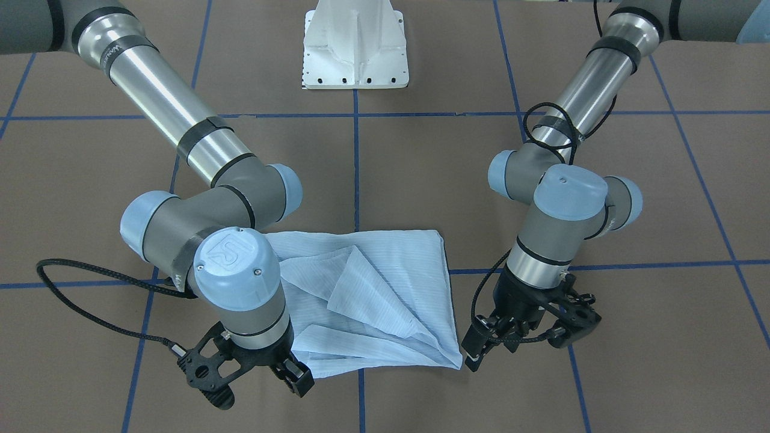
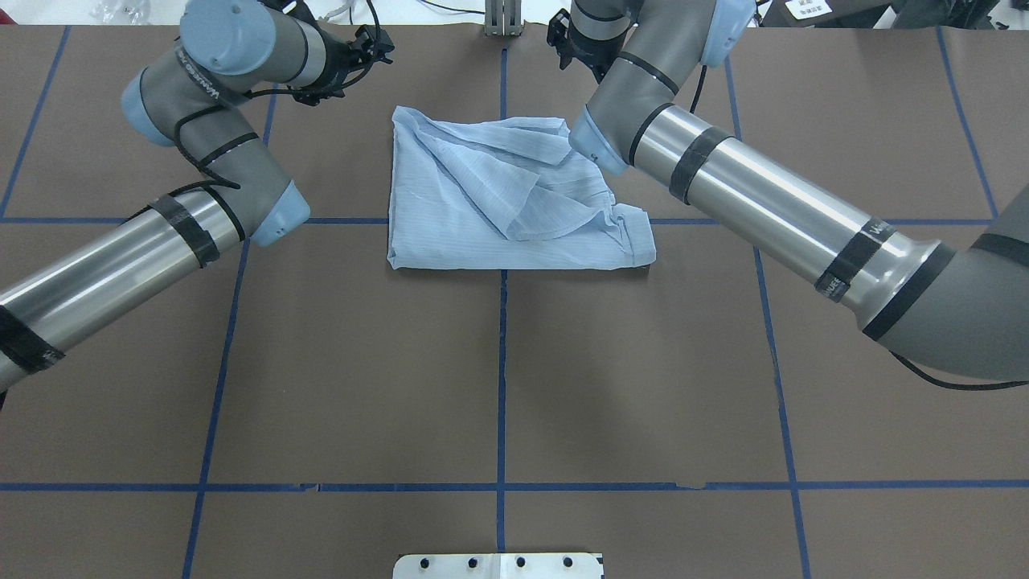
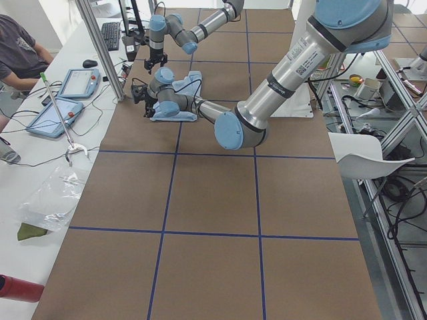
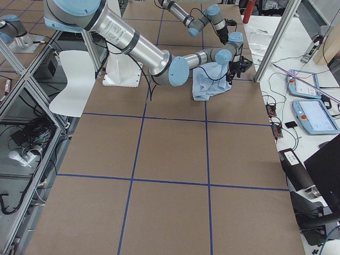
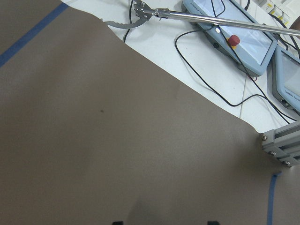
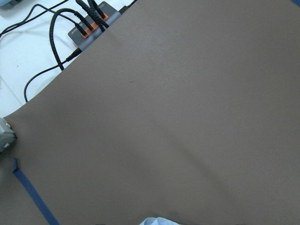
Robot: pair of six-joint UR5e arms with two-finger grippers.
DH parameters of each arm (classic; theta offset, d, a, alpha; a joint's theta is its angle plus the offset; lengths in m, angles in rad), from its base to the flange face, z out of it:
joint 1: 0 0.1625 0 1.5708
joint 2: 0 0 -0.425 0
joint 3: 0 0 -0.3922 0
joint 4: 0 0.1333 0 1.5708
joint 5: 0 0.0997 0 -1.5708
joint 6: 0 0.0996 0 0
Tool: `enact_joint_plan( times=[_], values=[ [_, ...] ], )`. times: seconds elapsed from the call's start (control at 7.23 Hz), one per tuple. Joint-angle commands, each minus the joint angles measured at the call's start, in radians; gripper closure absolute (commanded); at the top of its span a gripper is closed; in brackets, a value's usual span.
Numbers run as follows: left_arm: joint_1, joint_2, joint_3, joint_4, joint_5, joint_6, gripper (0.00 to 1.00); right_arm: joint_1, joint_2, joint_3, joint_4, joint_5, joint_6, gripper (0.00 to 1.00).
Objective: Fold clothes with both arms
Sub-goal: 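Press down on the folded shirt with the right gripper while the left arm rests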
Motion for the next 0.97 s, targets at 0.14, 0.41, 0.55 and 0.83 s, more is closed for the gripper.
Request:
enact_joint_plan(
  times=[0.14,0.41,0.55,0.83],
  values=[
    [-0.023,0.147,-0.272,0.087,-0.102,0.007,0.0,-0.059,-0.118,0.211,-0.022,0.0,0.063,0.0],
    [-0.04,0.244,-0.378,0.112,-0.168,0.082,0.0,-0.119,-0.113,0.225,-0.009,-0.078,0.106,0.0],
    [-0.049,0.302,-0.427,0.112,-0.174,0.102,0.0,-0.15,-0.113,0.225,0.017,-0.133,0.113,0.0],
    [-0.056,0.388,-0.481,0.11,-0.213,0.115,0.0,-0.207,-0.118,0.251,0.014,-0.186,0.151,0.0]
  ],
)
